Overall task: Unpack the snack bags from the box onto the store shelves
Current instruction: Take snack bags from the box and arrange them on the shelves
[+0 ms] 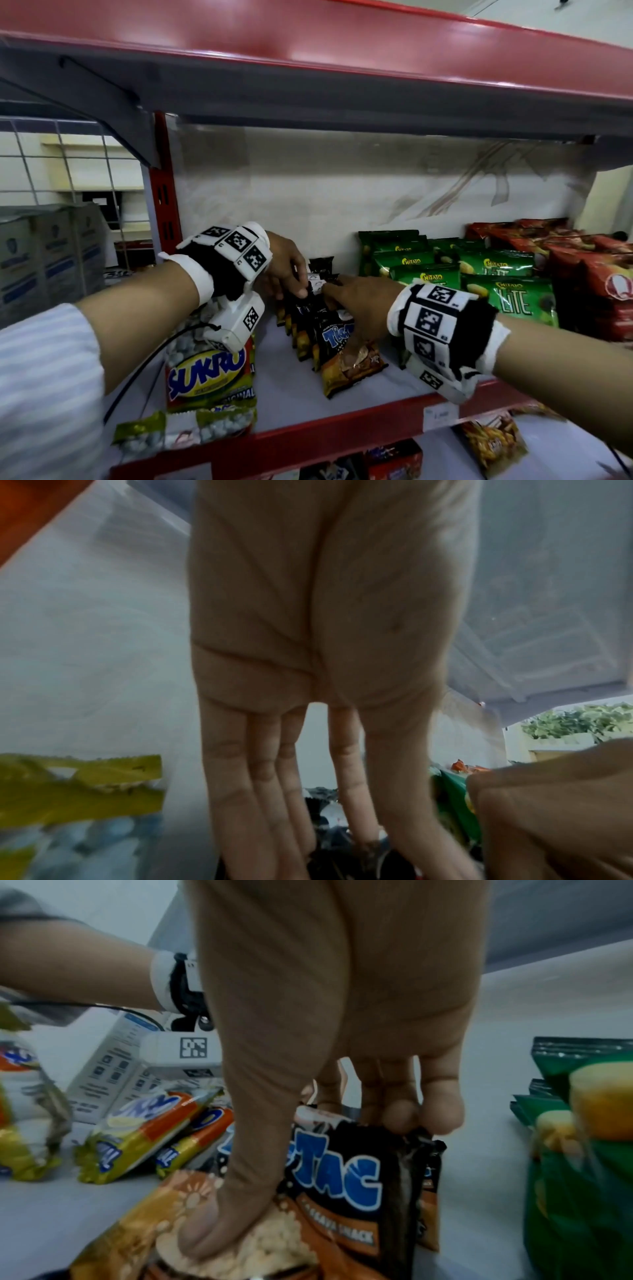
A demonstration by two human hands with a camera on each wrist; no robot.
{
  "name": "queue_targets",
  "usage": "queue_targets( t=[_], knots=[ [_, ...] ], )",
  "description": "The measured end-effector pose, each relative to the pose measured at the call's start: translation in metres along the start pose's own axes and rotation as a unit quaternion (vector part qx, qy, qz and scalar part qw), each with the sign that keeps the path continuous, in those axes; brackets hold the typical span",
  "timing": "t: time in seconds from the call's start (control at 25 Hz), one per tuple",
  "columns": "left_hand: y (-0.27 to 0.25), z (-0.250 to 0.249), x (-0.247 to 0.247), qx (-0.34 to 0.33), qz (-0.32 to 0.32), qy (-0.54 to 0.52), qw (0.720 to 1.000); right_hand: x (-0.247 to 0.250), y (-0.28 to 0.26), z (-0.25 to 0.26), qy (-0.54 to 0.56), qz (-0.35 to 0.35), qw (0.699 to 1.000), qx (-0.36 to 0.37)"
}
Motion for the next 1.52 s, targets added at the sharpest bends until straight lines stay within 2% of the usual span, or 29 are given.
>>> queue_targets(
  t=[0.16,0.24,0.36,0.52,0.64,0.76,0.84,0.92,1.04,1.16,1.2,1.24,1.36,1.44,1.52],
  knots=[
    [-0.011,-0.006,-0.016,0.051,0.048,0.075,0.995,-0.001,0.010,-0.002,0.060,-0.032,0.998,-0.014],
    [-0.011,-0.015,-0.033,0.035,0.075,0.127,0.988,-0.001,0.011,-0.001,0.087,-0.043,0.995,-0.008],
    [-0.007,-0.027,-0.042,-0.009,0.042,0.217,0.975,0.003,0.009,-0.006,0.122,-0.051,0.991,0.004],
    [0.000,-0.020,-0.036,0.025,0.053,0.181,0.982,0.006,0.014,-0.001,0.062,-0.044,0.997,0.030],
    [0.002,-0.014,-0.037,0.021,0.052,0.184,0.981,0.008,0.021,0.007,0.031,-0.047,0.998,0.041],
    [-0.001,-0.013,-0.036,0.020,0.049,0.192,0.980,0.007,0.020,0.005,0.056,-0.050,0.997,0.037],
    [-0.012,-0.013,-0.026,0.044,0.037,0.185,0.981,0.006,0.016,0.002,0.079,-0.044,0.995,0.031],
    [-0.027,-0.017,-0.008,0.057,0.007,0.136,0.989,0.012,0.009,-0.002,0.113,-0.039,0.993,0.020],
    [-0.058,-0.027,0.021,0.028,-0.065,0.061,0.996,0.034,-0.011,-0.005,0.152,-0.070,0.986,0.013],
    [-0.100,-0.026,0.041,-0.007,-0.127,0.018,0.992,0.049,-0.035,0.013,0.237,-0.108,0.963,0.064],
    [-0.112,-0.027,0.044,-0.025,-0.153,0.008,0.988,0.051,-0.045,0.024,0.259,-0.106,0.955,0.098],
    [-0.148,-0.001,0.043,-0.008,-0.196,0.000,0.980,0.056,-0.047,0.065,0.276,-0.086,0.945,0.156],
    [-0.167,0.022,0.039,0.004,-0.294,0.058,0.954,0.041,-0.055,0.102,0.304,-0.082,0.925,0.211],
    [-0.177,0.048,0.025,0.012,-0.327,0.029,0.944,0.034,-0.048,0.122,0.298,-0.124,0.921,0.219],
    [-0.192,0.073,0.015,0.003,-0.377,-0.019,0.926,0.035,-0.034,0.125,0.302,-0.177,0.922,0.167]
  ],
)
Point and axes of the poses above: each hand's wrist, its own y-axis towards the middle knuckle, its own x-axis out of the back of the hand, z = x × y, the point moved 7 cm from there along y, towards the middle knuckle, and after that the axes turned 10 degrees about -y, right-handed, at the moved point
